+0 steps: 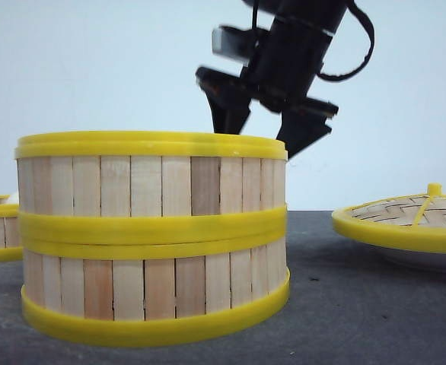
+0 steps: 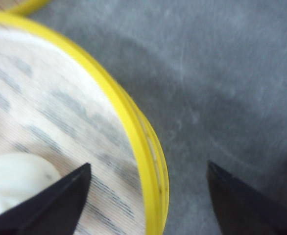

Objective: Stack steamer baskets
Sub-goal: 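Raise the right gripper away from the stacked baskets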

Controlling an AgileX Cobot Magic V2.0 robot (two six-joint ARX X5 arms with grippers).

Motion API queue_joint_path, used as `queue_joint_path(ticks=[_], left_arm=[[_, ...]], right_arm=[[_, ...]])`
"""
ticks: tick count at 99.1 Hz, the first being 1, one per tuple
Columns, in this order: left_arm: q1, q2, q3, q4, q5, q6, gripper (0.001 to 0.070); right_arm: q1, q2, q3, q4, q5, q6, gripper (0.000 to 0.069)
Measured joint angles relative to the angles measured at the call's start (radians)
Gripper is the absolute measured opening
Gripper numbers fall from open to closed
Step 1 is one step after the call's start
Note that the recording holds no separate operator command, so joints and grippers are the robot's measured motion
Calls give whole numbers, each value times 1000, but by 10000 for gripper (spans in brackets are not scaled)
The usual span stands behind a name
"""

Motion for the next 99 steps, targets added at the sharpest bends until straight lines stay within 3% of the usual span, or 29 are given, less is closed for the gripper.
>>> queue_joint_path(ticks=[18,27,41,55,72,99], left_arm=[[0,0,0,0,-6,0,548],[0,2,0,0,-37,0,548],[0,31,0,2,-146,0,548],[1,118,0,48,-298,0,547],[27,269,0,167,-394,0,491],[209,599,1,335,-401,-20,472]], right_arm=[[0,-230,0,99,27,-18,503],[0,-365,2,96,47,-39,503],[0,-531,3,8,80,-58,503],[2,-658,3,-92,82,-61,503],[34,-740,3,-201,83,-61,503],[90,-780,3,-304,83,-60,503]])
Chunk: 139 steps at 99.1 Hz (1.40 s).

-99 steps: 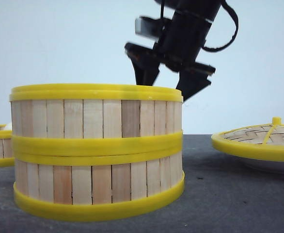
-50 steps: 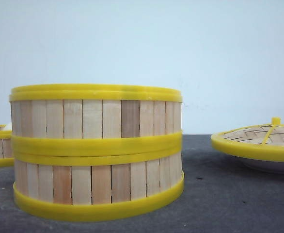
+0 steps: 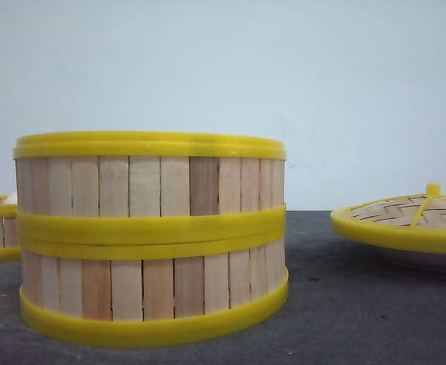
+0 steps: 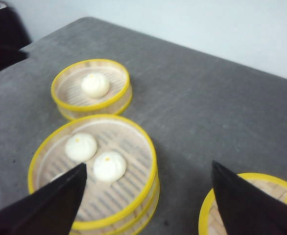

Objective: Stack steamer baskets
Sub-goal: 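Raise the right gripper away from the stacked baskets, then reach the left gripper to the rim of the one-bun basket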

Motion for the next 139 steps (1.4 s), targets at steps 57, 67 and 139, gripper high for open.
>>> queue_joint_path(ticks=[57,67,139], left_arm=[[234,470,2,195,110,-137,472],[237,519,10,220,113,-145,472],[234,624,32,299,142,-198,38]], right_arm=[[42,-37,0,-12,1,11,473],[42,-37,0,-12,17,11,473],[42,-19,0,25,71,11,415]])
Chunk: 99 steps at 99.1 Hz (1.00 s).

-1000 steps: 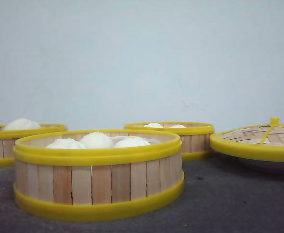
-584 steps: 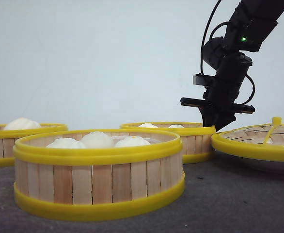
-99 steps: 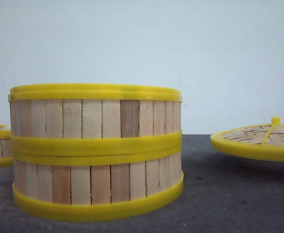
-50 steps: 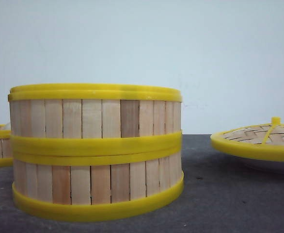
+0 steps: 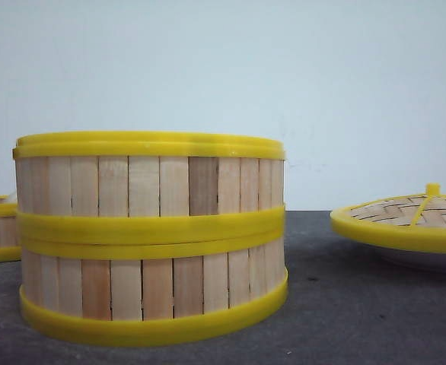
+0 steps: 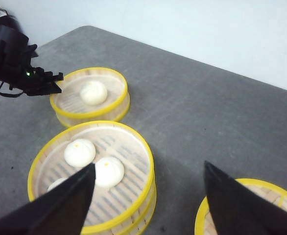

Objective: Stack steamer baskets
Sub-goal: 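Reach the left gripper to the rim of the one-bun basket, then grip the basket rim with the left gripper and lift it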

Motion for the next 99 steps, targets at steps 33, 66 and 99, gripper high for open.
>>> queue_joint_path(ticks=[33,66,99], left_arm=[[4,6,59,-97,12,8,31],[25,-146,253,-249,128,20,31],[-90,-436,314,-451,370,89,31]], right_arm=[[0,4,0,13,0,0,403],[0,3,0,11,0,0,403],[0,-31,0,11,29,-2,403]])
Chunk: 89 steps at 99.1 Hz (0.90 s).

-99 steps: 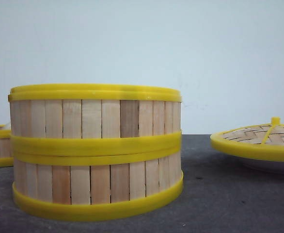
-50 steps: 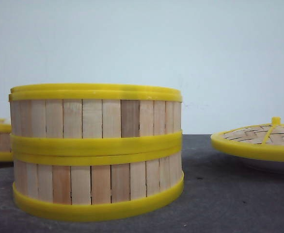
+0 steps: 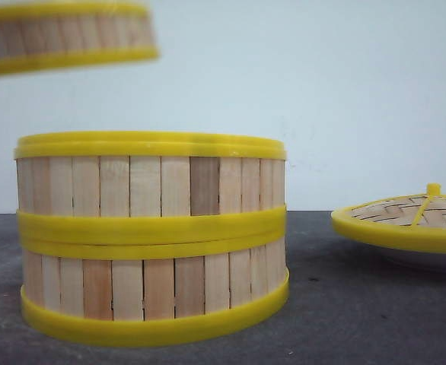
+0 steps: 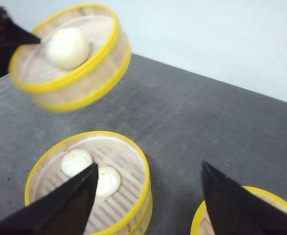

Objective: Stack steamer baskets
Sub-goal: 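Grip the basket rim with the left gripper and lift it, then lower the held basket onto the two-basket stack, open left gripper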

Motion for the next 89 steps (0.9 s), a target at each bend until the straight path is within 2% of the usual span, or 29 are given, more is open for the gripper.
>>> queue_joint_path(ticks=[7,19,30,35,45,57,89], left_arm=[[-55,-49,0,-66,19,42,31],[-159,-111,0,-173,22,112,31],[-258,-124,0,-224,18,149,31],[-298,-117,0,-240,0,163,31],[-367,-90,-2,-246,-69,179,31],[-402,-40,-5,-246,-86,185,31],[-423,93,-7,-243,-90,200,31]], right_arm=[[0,-8,0,0,6,-2,403],[0,-23,0,0,24,-2,403],[0,-34,0,0,24,-2,403],[0,-36,0,0,24,-2,403],[0,-37,0,-2,24,-2,403],[0,-36,0,-23,23,-2,403],[0,-36,0,-32,23,-2,403]])
